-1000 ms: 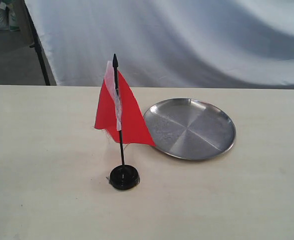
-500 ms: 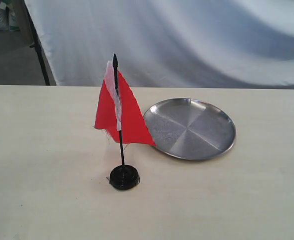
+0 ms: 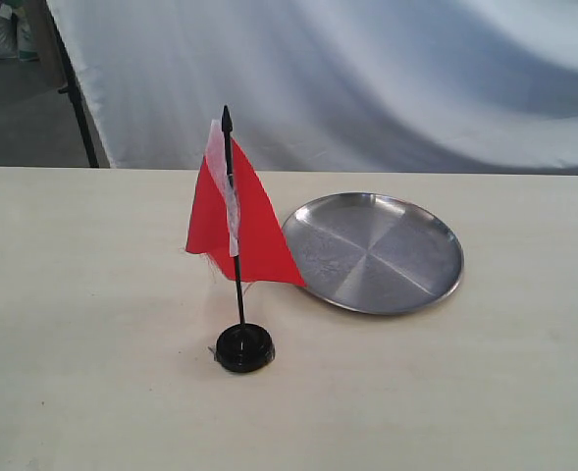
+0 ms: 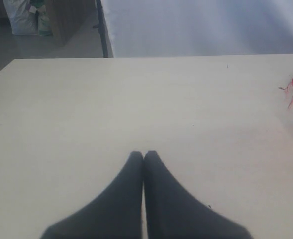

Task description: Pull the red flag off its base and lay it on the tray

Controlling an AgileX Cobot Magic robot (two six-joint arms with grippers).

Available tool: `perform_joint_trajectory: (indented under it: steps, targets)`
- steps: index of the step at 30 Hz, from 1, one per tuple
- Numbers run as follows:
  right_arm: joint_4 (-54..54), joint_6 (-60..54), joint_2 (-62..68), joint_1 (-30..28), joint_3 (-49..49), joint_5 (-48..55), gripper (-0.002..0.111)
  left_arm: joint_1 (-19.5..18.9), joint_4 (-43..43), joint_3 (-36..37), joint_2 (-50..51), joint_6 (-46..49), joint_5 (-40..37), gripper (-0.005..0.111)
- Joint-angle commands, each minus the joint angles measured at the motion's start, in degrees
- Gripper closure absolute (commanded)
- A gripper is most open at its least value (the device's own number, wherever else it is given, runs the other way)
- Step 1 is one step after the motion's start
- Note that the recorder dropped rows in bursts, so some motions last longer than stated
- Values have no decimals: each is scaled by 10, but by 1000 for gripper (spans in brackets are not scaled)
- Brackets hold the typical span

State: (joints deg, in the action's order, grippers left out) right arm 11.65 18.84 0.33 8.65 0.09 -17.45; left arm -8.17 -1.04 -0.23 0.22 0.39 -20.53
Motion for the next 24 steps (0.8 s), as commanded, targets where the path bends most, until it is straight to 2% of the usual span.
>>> perform_joint_trajectory:
  steps: [1, 4, 11, 17, 24]
  targets:
    - [1, 55, -3, -3, -1, -48, 109, -1, -2, 2, -2, -4, 5, 107]
    - [-38, 83, -3, -3, -1, -71, 109, -1, -2, 2, -2, -4, 5, 107]
    - [-247, 180, -3, -3, -19, -78, 109, -1, -2, 2, -2, -4, 5, 107]
    - [-337, 233, 2, -3, -56, -70, 109, -1, -2, 2, -2, -4, 5, 107]
    - [-508, 356, 127, -3, -97, -72, 109, -1, -2, 2, -2, -4, 5, 107]
